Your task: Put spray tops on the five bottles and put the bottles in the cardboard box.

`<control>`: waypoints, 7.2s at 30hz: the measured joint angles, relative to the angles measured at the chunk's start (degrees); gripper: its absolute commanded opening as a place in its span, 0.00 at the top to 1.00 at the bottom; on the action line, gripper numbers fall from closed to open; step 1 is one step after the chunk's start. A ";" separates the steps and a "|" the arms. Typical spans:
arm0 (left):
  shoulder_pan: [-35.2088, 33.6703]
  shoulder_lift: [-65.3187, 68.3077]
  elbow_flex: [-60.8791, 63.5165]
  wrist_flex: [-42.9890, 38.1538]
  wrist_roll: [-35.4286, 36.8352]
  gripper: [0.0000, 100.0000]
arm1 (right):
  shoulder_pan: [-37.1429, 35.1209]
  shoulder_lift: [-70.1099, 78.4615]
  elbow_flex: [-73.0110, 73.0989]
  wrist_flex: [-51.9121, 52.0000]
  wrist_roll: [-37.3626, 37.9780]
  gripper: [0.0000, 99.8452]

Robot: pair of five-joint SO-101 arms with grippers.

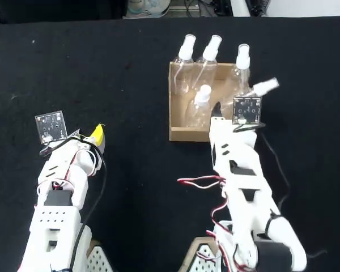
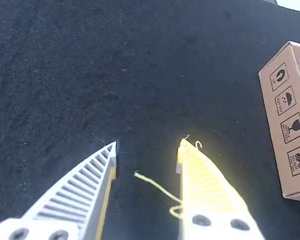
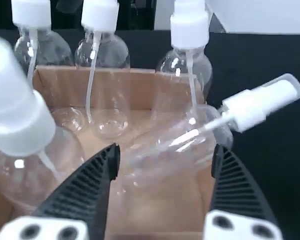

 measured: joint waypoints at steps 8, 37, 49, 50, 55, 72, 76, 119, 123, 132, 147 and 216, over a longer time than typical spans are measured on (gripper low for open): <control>0.00 0.00 0.00 0.00 0.00 0.81 | 0.00 -9.05 0.00 10.29 0.00 0.75; 0.00 0.00 0.00 0.00 0.00 0.81 | 0.53 -12.92 -27.25 62.33 -26.55 0.75; 0.00 0.00 0.00 0.00 0.00 0.81 | 0.35 -0.35 -38.59 62.42 -35.96 0.75; 0.00 0.00 0.00 0.00 0.00 0.81 | 0.35 1.32 -39.47 62.42 -35.96 0.75; 0.00 0.00 0.00 0.00 0.00 0.81 | 0.35 7.65 -40.70 62.42 -38.42 0.75; 0.00 0.00 0.00 0.00 0.00 0.81 | 0.35 20.57 -49.41 62.42 -45.10 0.75; 0.00 0.00 0.00 0.00 0.00 0.81 | 0.35 23.03 -51.43 62.42 -45.10 0.75; 0.00 0.00 0.00 0.00 0.00 0.81 | 2.90 36.13 -60.84 63.56 -48.26 0.93; 0.00 0.00 0.00 0.00 0.00 0.81 | 2.99 36.13 -60.92 65.93 -48.26 0.93; 0.00 0.00 0.00 0.00 0.00 0.81 | 3.08 29.27 -61.19 71.91 -48.26 0.93; 0.00 0.00 0.00 0.00 0.18 0.81 | 7.21 16.79 -54.95 72.79 -43.08 0.93; 0.00 0.00 0.00 0.00 0.35 0.81 | -2.11 -1.58 -2.64 -8.79 8.62 0.93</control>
